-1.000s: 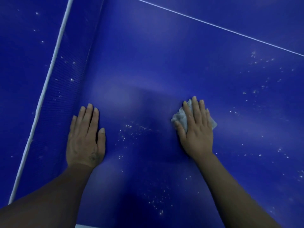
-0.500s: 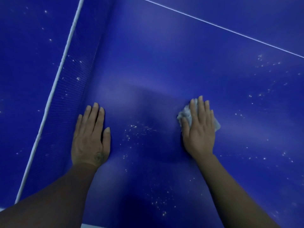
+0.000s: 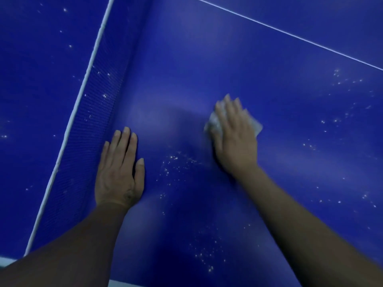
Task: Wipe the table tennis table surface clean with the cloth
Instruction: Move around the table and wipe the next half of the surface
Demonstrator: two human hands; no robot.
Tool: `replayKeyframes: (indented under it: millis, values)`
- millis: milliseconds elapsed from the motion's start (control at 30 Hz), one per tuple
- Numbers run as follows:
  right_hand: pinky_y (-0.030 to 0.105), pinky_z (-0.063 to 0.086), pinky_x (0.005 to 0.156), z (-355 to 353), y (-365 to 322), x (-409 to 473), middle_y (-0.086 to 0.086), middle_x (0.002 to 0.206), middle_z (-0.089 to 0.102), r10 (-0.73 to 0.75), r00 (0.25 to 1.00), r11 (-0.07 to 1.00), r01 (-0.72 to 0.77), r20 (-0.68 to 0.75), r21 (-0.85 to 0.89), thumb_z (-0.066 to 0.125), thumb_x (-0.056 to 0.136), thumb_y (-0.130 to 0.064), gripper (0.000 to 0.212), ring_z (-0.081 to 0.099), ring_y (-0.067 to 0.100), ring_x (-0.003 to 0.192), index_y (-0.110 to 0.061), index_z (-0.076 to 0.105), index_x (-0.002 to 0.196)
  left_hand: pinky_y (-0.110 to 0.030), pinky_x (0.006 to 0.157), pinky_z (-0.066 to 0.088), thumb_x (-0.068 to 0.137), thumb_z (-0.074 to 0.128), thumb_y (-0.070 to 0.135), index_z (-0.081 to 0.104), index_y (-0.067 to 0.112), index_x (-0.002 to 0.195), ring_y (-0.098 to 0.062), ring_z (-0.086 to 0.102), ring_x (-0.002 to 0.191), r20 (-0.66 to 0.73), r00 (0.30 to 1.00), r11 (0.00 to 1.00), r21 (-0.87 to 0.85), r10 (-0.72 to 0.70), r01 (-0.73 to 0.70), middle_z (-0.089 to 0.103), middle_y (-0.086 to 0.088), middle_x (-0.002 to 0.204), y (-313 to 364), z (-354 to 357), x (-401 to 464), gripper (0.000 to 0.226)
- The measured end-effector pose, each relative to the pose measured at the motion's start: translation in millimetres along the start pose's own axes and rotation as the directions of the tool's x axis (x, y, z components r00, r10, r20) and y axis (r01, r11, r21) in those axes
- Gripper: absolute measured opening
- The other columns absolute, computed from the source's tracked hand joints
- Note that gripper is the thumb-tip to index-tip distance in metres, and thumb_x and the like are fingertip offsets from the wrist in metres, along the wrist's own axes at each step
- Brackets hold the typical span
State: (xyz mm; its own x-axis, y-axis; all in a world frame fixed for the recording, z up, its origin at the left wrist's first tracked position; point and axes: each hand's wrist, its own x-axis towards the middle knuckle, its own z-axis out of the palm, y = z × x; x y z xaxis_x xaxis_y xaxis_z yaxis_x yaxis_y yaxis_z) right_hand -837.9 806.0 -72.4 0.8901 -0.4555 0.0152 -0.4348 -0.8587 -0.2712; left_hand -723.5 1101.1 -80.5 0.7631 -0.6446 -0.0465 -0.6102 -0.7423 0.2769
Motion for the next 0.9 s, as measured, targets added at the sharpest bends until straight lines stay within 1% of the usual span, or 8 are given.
replayKeyframes:
  millis: [100, 167, 233, 300, 400, 600, 800, 900]
  values:
    - [0.053, 0.017, 0.133, 1, -27, -68, 0.009, 0.177, 0.018, -0.162, 0.981, 0.987, 0.161, 0.111, 0.014, 0.047, 0.115, -0.036, 0.061, 0.010, 0.029, 0.166, -0.011, 0.029, 0.168, -0.055, 0.132, 0.016, 0.109, 0.037, 0.029, 0.031, 0.003, 0.164, -0.027, 0.013, 0.164, -0.013, 1.000, 1.000, 0.001, 0.007, -0.007, 0.021, -0.010, 0.176, -1, -1, 0, 0.062]
    - [0.053, 0.017, 0.132, 1, -14, -65, 0.010, 0.177, 0.021, -0.163, 0.981, 0.987, 0.163, 0.103, 0.008, 0.044, 0.115, -0.036, 0.059, 0.013, 0.030, 0.165, -0.011, 0.031, 0.167, -0.055, 0.132, 0.017, 0.109, 0.038, 0.028, 0.031, 0.003, 0.164, -0.027, 0.014, 0.164, -0.017, 1.000, 1.000, -0.001, 0.005, -0.005, 0.021, -0.009, 0.176, 1, -1, 0, 0.061]
    - [0.053, 0.015, 0.133, 0, 9, -33, 0.013, 0.175, 0.024, -0.010, 1.000, 1.000, 0.010, 0.008, -0.008, 0.036, 0.116, -0.039, 0.059, 0.016, 0.034, 0.164, -0.009, 0.033, 0.166, -0.056, 0.131, 0.018, 0.109, 0.038, 0.028, 0.032, 0.003, 0.164, -0.027, 0.014, 0.164, -0.023, 1.000, 1.000, -0.003, 0.005, -0.005, 0.022, -0.010, 0.175, 2, -2, 1, 0.061]
    - [0.052, 0.013, 0.133, -5, 32, -2, 0.012, 0.176, 0.022, 0.187, 0.981, 0.982, -0.188, -0.061, -0.005, 0.029, 0.116, -0.045, 0.063, 0.015, 0.033, 0.164, -0.010, 0.029, 0.168, -0.056, 0.131, 0.018, 0.109, 0.039, 0.028, 0.032, 0.003, 0.164, -0.027, 0.014, 0.164, -0.024, 1.000, 1.000, -0.001, 0.005, -0.005, 0.022, -0.010, 0.175, 2, -2, 1, 0.061]
    - [0.052, 0.013, 0.133, 0, 28, -4, 0.011, 0.177, 0.020, 0.280, 0.955, 0.959, -0.282, -0.099, -0.013, 0.032, 0.116, -0.048, 0.065, 0.013, 0.032, 0.165, -0.010, 0.027, 0.168, -0.055, 0.131, 0.018, 0.109, 0.039, 0.027, 0.032, 0.003, 0.164, -0.027, 0.015, 0.164, -0.033, 0.999, 1.000, 0.001, 0.012, -0.012, 0.022, -0.010, 0.175, 1, -1, 0, 0.061]
    - [0.053, 0.013, 0.134, 10, -20, -57, 0.013, 0.178, 0.014, 0.113, 0.993, 0.991, -0.115, -0.033, -0.068, 0.034, 0.116, -0.046, 0.066, 0.007, 0.032, 0.166, -0.007, 0.022, 0.169, -0.054, 0.132, 0.017, 0.110, 0.037, 0.029, 0.031, 0.004, 0.165, -0.026, 0.012, 0.164, -0.021, 1.000, 1.000, 0.014, 0.008, -0.008, 0.021, -0.009, 0.176, 0, -1, 1, 0.061]
    - [0.052, 0.010, 0.134, 16, -29, 37, 0.019, 0.175, 0.020, 0.127, 0.983, 0.991, -0.133, -0.132, -0.033, 0.022, 0.115, -0.054, 0.073, 0.011, 0.040, 0.164, 0.000, 0.027, 0.166, -0.054, 0.132, 0.017, 0.110, 0.038, 0.028, 0.031, 0.003, 0.165, -0.026, 0.013, 0.164, -0.040, 0.999, 1.000, -0.003, 0.016, -0.016, 0.022, -0.009, 0.175, 1, -2, 1, 0.061]
    - [0.053, 0.017, 0.132, 31, -56, 67, 0.020, 0.172, 0.028, 0.004, 0.989, 0.999, -0.010, -0.147, -0.043, 0.027, 0.116, -0.051, 0.070, 0.023, 0.039, 0.162, 0.001, 0.035, 0.163, -0.053, 0.132, 0.016, 0.110, 0.037, 0.027, 0.030, 0.004, 0.165, -0.026, 0.013, 0.164, -0.041, 0.999, 1.000, -0.003, 0.013, -0.013, 0.021, -0.009, 0.176, 0, -1, 2, 0.060]
